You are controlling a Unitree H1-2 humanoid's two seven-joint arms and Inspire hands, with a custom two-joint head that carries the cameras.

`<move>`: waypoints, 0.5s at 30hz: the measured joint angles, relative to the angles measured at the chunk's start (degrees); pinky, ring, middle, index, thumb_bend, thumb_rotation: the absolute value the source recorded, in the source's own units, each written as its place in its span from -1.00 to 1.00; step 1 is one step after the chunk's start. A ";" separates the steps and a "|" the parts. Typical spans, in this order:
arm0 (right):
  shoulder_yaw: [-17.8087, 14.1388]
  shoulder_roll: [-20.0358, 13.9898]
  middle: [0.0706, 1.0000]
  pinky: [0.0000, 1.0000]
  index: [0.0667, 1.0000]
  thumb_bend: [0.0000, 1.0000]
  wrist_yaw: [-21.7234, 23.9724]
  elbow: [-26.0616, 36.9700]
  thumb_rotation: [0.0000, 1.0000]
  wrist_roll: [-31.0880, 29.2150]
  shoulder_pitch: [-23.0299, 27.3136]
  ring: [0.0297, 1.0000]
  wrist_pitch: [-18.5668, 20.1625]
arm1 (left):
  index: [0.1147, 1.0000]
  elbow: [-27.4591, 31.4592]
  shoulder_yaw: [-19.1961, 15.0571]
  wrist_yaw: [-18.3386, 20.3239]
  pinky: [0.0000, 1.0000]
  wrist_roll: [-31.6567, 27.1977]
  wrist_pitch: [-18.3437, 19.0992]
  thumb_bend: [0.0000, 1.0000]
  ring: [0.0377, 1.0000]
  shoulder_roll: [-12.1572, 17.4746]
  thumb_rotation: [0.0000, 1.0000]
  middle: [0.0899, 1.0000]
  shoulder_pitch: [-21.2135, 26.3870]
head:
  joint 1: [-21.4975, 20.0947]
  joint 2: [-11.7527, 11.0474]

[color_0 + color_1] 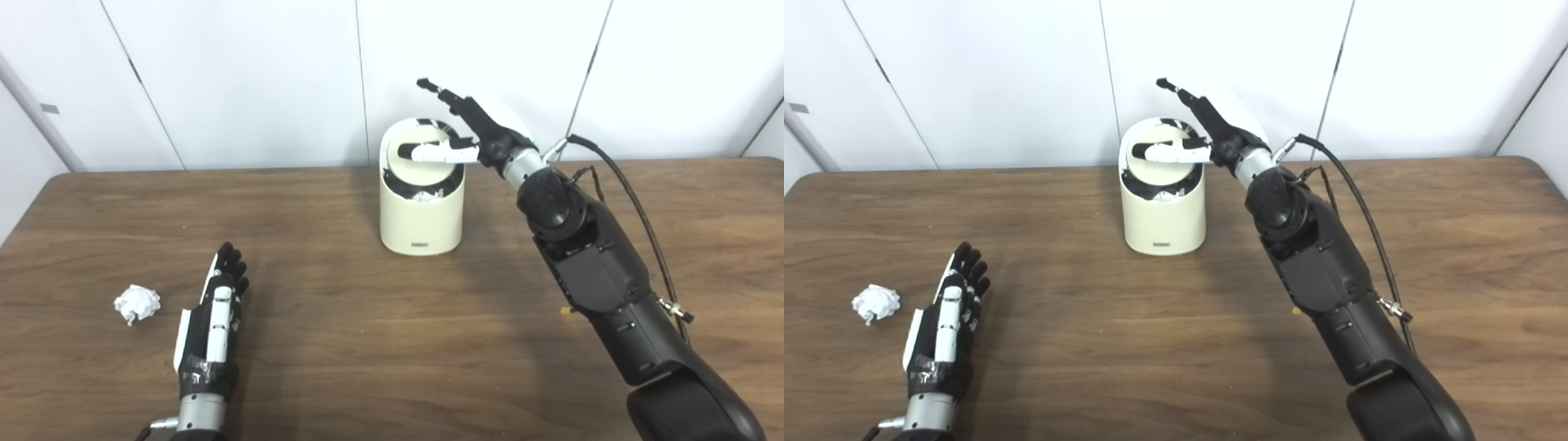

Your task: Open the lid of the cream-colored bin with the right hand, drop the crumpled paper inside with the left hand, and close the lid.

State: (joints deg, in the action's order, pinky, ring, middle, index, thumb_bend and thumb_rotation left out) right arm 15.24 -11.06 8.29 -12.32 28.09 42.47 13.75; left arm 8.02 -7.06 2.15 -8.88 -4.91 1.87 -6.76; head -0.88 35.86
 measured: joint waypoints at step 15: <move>-0.38 -1.91 0.87 0.74 0.83 0.38 0.00 -0.65 0.16 0.18 -0.73 0.86 -0.68 | 1.00 0.94 0.46 -0.20 1.00 -0.05 1.65 -0.37 0.97 -0.52 0.70 0.97 -0.54 | -0.44 0.88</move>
State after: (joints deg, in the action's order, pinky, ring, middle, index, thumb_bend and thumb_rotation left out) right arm 14.86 -12.96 8.28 -12.97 28.27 41.74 13.07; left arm 8.96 -6.60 1.96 -8.92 -3.26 1.35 -7.29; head -1.32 36.74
